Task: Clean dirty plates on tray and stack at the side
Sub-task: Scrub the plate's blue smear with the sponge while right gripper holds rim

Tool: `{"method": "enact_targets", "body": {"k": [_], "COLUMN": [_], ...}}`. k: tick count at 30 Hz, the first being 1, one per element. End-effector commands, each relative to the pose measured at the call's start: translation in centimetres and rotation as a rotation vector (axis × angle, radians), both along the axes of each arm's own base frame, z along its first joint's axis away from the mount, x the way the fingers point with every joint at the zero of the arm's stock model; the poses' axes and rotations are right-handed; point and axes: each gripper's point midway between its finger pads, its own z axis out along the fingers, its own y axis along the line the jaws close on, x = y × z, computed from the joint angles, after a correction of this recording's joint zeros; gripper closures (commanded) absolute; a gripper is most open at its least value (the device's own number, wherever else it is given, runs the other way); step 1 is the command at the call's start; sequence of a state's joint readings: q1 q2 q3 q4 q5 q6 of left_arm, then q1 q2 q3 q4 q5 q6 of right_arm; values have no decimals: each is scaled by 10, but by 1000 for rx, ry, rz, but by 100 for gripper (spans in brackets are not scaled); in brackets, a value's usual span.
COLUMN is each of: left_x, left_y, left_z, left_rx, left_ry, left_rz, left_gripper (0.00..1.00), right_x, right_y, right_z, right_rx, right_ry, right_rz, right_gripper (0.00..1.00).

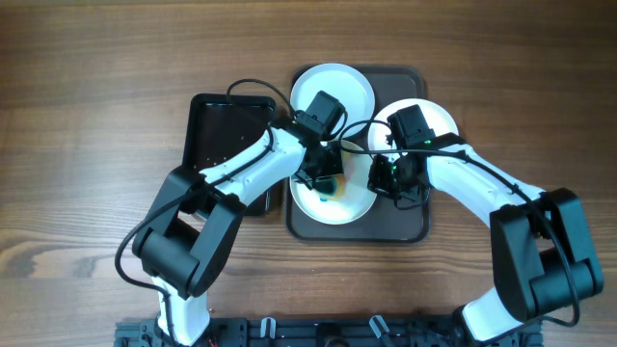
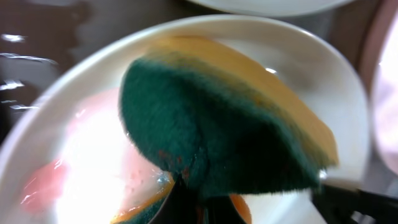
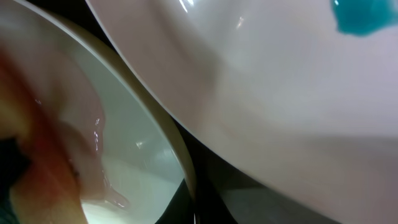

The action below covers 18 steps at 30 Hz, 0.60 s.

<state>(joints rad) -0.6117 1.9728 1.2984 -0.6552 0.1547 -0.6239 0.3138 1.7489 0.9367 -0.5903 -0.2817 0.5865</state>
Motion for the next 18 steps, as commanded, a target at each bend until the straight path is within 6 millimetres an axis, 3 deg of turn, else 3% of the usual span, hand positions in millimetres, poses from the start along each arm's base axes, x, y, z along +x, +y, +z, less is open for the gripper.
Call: {"method": "enact_targets", "body": {"k": [1,4,6,9,13,15,18], "left_x": [7,8,6,-3,-21,-33,-50], "left_y": [75,96,87,46,-32,-57,-73], "left_z": [-25,-20,-21,-26,-25,-25,-25], "left_rx": [371,475,433,240,-114,-203,-240], "left_ry": [-58,-71,-54,9,110,143,184], "left_rz": [91,101,87,45,-60,-108,-150], "left_gripper": [96,96,96,96,96,96,96], "right_x": [-6,-6,-6,-6,-6,-6,-6], "right_y": [-6,-6,-6,-6,-6,-6,-6], "right_z": [-9,-9,-9,-9,-9,-9,-9], "right_rx": [-34,-35,-34,-34,-34,-34,-34], "right_ry": [29,30,29,29,30,30,30], "right_rz": [-18,-18,-18,-18,-19,-20,-20], "right_gripper": [96,96,96,96,96,96,96]}}
